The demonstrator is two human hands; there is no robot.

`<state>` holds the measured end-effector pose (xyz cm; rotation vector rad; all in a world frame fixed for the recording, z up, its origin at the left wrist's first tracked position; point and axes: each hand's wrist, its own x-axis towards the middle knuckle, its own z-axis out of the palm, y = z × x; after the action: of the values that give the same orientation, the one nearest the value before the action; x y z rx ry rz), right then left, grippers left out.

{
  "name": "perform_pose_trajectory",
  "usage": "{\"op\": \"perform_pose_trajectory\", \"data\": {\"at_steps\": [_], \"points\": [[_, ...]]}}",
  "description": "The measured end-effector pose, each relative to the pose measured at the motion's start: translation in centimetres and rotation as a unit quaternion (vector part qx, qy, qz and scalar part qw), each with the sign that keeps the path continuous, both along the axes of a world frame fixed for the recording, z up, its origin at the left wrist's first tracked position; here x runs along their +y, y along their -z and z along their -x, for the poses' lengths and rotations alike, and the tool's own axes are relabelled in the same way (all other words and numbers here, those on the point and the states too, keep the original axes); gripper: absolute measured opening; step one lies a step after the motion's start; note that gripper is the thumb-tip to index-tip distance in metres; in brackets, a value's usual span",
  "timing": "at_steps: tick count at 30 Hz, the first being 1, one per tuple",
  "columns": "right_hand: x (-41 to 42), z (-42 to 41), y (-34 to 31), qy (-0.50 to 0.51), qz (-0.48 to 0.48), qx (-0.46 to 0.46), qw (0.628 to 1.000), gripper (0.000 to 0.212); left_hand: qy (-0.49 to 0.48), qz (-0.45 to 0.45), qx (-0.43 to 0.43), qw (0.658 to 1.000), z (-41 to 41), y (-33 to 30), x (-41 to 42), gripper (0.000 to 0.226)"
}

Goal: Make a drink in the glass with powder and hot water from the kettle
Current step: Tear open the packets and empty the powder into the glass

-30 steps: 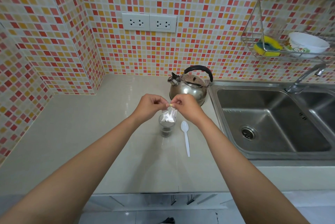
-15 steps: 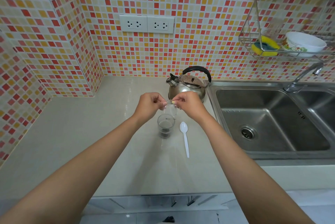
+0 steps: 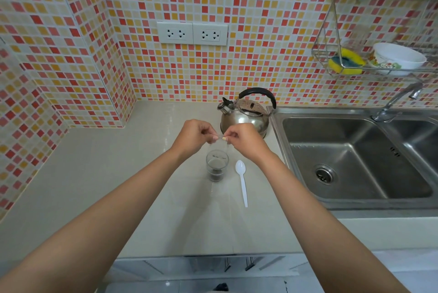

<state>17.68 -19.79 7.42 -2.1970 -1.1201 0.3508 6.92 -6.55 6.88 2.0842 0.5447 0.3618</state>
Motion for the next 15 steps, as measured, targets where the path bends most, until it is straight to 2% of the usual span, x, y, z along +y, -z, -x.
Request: {"op": "perform_pose_trajectory", "data": {"at_steps": [4,6,8,12,15], "points": [[0.3,0.4,-0.2,-0.032,0.011,-0.043,0.999,0.015,0.020,0.018,0.010,1.000,0.1,0.0,0.1,0.006],[0.5,0.5,-0.2,0.008,-0.005,-0.018,1.000,0.014,0.015,0.073,0.003,0.997,0.4,0.1,0.1,0.015],[0.6,0.5,-0.1,0.069,-0.051,0.042,0.995,0.010,-0.008,0.147,0.024,0.989,1.2,0.7,0.3,0.030],[0.8,1.1,-0.1,0.142,-0.125,0.198,0.962,0.010,-0.071,0.267,0.007,0.961,2.8,2.0,0.4,0.006],[1.3,2.2,0.2,0.171,-0.115,0.275,0.939,0.008,-0.114,0.313,-0.028,0.943,3.8,2.2,1.1,0.004]]}}
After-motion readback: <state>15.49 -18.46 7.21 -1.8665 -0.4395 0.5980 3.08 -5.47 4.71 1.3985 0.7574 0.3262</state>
